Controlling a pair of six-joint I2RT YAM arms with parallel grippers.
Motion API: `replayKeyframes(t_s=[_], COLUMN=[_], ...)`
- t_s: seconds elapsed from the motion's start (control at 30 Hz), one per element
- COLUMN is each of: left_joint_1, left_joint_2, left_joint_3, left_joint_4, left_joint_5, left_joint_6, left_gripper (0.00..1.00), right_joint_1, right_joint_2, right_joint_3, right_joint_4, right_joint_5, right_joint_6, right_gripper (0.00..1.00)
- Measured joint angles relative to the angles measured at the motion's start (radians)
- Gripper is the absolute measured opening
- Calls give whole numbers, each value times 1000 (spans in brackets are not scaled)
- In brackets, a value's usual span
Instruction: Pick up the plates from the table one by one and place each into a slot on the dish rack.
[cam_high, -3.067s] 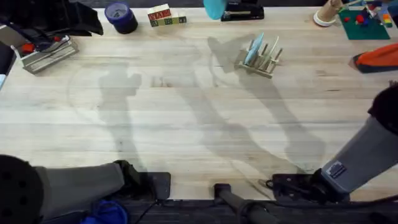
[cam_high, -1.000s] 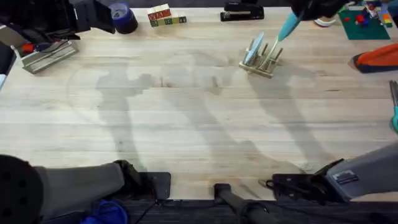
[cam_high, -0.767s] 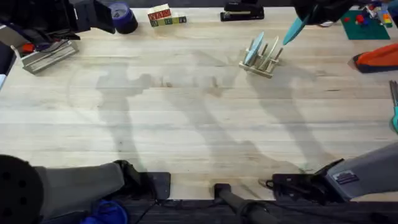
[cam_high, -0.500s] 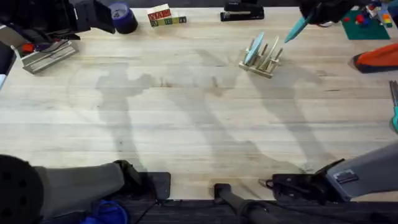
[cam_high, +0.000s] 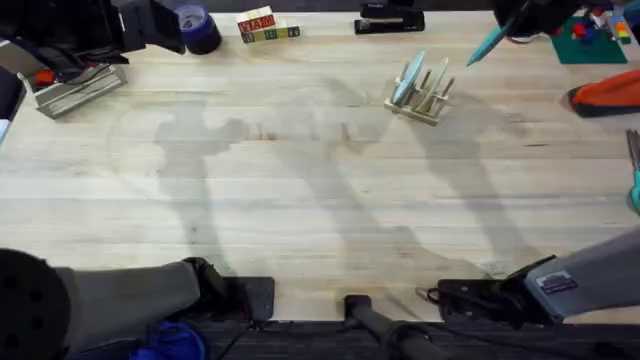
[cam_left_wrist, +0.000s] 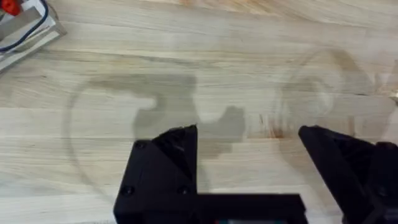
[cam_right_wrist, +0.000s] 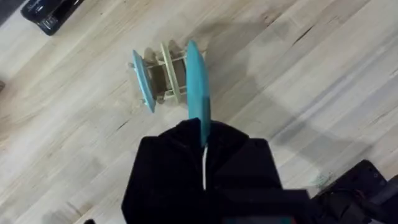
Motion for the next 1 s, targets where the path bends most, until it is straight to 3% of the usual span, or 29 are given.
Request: replayKeyframes(t_s=[1.0], left_joint_1=[0], left_joint_2=[0], left_joint_3=[0], left_joint_4=[0], left_joint_5=[0], left_joint_6=[0], left_gripper=[995], right_joint_1=[-2], right_joint_2=[27], right_joint_3=[0], right_joint_4=[0], right_joint_5=[54], right_joint_6=[-145], right_gripper=[31])
